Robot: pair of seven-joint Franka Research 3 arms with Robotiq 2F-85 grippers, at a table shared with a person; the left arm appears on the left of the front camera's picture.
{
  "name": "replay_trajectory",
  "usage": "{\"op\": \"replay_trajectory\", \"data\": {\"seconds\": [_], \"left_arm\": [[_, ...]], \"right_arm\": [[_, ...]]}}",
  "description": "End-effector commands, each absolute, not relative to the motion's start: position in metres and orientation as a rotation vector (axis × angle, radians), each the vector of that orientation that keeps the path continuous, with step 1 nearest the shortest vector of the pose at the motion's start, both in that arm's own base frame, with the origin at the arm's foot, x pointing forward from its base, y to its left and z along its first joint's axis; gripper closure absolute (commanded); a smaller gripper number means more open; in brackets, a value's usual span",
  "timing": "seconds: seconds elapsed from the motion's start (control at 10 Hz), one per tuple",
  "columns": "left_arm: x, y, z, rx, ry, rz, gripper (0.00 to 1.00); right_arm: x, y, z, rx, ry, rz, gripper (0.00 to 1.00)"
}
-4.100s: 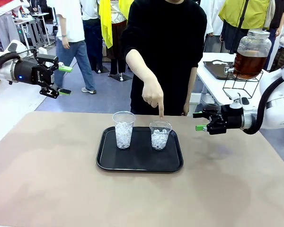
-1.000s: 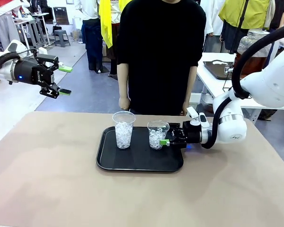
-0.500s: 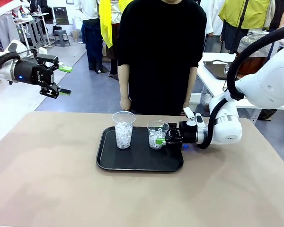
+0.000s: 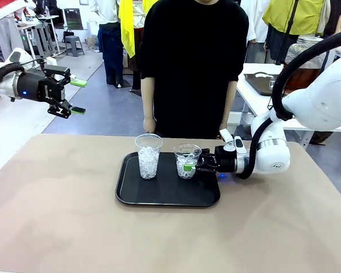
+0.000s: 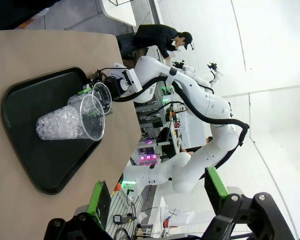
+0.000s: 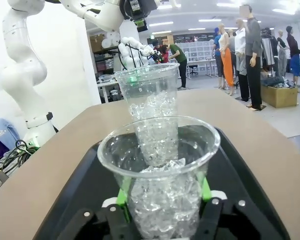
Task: Pour the drink into the iced cup.
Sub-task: Pick up the iced cup indicated by the human and present it to them.
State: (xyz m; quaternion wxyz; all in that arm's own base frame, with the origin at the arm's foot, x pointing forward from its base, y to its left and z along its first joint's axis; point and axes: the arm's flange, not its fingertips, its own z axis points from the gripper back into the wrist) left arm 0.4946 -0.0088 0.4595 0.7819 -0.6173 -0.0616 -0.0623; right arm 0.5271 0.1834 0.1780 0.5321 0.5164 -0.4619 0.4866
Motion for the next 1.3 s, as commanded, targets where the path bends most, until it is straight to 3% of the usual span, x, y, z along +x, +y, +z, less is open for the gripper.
{"op": "replay_trajectory", "data": {"seconds": [0.0, 0.8, 1.2], "left_arm": [[0.492, -0.008, 0.46, -1.336, -0.134, -0.136, 0.0], [0.492, -0.008, 0.46, -1.336, -0.134, -0.136, 0.0], [0.492, -0.008, 0.46, -1.336, -0.134, -0.136, 0.0]], "right_arm": [[0.527, 0.187, 0.198, 1.237, -1.088, 1.171, 0.38], [0.583, 0.197, 0.324, 1.318, -1.108, 1.144, 0.38], [0.582, 0.195, 0.325, 1.295, -1.137, 1.149, 0.38]]}}
